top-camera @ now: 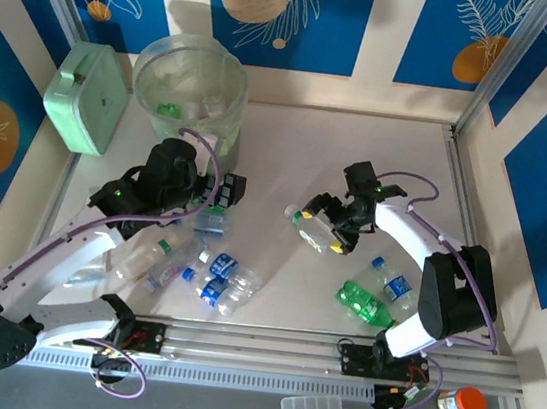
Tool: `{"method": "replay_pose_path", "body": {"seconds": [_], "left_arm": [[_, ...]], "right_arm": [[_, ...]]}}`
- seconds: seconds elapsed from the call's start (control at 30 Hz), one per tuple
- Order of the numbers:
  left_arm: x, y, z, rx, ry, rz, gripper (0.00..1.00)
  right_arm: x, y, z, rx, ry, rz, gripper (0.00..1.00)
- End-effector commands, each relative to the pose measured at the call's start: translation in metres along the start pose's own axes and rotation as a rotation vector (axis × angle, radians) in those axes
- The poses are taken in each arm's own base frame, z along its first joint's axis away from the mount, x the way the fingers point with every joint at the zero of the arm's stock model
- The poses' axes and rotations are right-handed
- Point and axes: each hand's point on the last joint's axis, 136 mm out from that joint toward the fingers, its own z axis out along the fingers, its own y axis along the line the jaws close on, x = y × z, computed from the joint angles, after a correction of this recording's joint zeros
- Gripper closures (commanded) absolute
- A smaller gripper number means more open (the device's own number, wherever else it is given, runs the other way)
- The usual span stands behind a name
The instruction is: Put the plastic bottles in the bin
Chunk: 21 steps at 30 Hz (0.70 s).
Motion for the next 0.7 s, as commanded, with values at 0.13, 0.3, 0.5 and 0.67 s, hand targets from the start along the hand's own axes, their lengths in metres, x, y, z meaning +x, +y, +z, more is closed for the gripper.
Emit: {"method": "replay_pose_path", "body": {"seconds": [0.13,0.3,0.5,0.67], "left_arm": [[0.001,-0.008,0.002,0.039,0.002,0.027,0.01],[0.002,-0.008,0.002,0.042,0.005,0.027,0.01],[0.002,-0.009,0.002,0.046,0.005,0.029,0.01],[0.002,-0.01,0.002,0.055,0.003,0.034,0.01]], "right_arm": [[0.012,0.016,-0.004,0.014,0.051,-0.162,0.01],[0.006,-0.01,-0.004,0.209,0.026,-0.238,0.01],[-0.008,-0.037,-0.001,0.471,-0.013,-0.409,0.01],[-0.021,-0.008,-0.001,0.519,-0.122,-0.658,0.01]]}}
